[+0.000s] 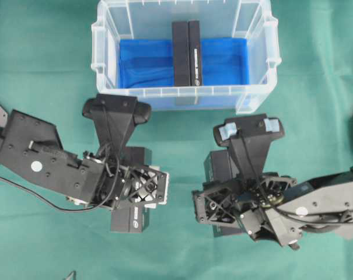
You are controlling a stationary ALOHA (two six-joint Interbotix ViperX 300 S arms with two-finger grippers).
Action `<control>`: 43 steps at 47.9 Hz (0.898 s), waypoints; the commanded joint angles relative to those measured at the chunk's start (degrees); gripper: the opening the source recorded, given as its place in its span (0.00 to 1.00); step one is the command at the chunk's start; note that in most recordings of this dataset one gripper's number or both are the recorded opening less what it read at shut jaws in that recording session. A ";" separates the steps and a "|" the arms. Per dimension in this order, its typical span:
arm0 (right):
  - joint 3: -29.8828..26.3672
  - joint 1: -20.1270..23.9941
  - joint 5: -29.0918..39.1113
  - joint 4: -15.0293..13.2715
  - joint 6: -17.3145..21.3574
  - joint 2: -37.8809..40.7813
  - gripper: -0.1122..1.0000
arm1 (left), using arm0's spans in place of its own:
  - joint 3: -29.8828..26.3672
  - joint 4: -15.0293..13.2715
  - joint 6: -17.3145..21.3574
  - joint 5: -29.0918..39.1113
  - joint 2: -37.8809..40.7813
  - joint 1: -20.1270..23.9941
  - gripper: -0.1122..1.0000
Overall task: Take the box out of the case with both arms.
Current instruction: 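Carry both box pairs forward over the table in front of the bin, then lower both box pairs upright onto the table and open both grippers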
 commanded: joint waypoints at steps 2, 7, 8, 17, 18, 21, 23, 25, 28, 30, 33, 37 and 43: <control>1.05 0.18 -2.37 -0.18 0.44 -0.97 0.69 | 0.88 -0.18 -0.18 -4.31 -0.18 -0.26 0.68; 2.20 0.09 -3.60 -0.18 0.53 -0.97 0.69 | 2.29 -0.97 0.00 -8.61 0.79 -0.26 0.68; 2.37 0.00 -3.78 -0.18 0.53 -0.97 0.69 | 2.55 -1.14 0.09 -9.32 0.97 -0.26 0.68; 3.34 -0.18 -4.75 -0.18 0.62 -0.97 0.69 | 3.08 -1.23 0.26 -10.99 1.14 -0.26 0.68; 3.43 -0.18 -4.92 -0.18 0.62 -0.88 0.69 | 3.08 -1.32 0.26 -11.07 1.14 -0.26 0.68; 3.69 -0.26 -5.45 -0.26 0.62 -0.88 0.69 | 3.08 -1.32 0.26 -11.34 1.23 -0.26 0.68; 3.87 -0.26 -6.15 -0.26 0.62 -0.79 0.69 | 3.08 -1.41 0.35 -11.34 1.23 -0.26 0.68; 4.22 -0.18 -7.21 -0.35 0.62 -0.79 0.69 | 3.16 -1.58 0.35 -11.43 1.23 -0.26 0.68; 4.66 -0.26 -8.70 -0.35 0.62 -0.62 0.69 | 3.16 -2.02 0.44 -11.69 1.23 -0.26 0.68; 4.92 -0.26 -9.49 -0.44 0.62 -0.53 0.69 | 3.25 -2.37 0.44 -12.04 1.23 -0.26 0.68; 5.19 -0.26 -10.63 -0.44 0.53 -0.44 0.69 | 3.25 -2.55 0.44 -12.66 1.23 -0.35 0.68; 5.19 -0.26 -11.25 -0.70 0.26 -0.44 0.69 | 3.16 -2.64 0.44 -13.80 1.23 -0.35 0.68; 5.19 0.00 -11.51 -0.70 -0.18 -0.44 0.69 | 3.08 -2.64 0.44 -14.85 1.23 -0.79 0.68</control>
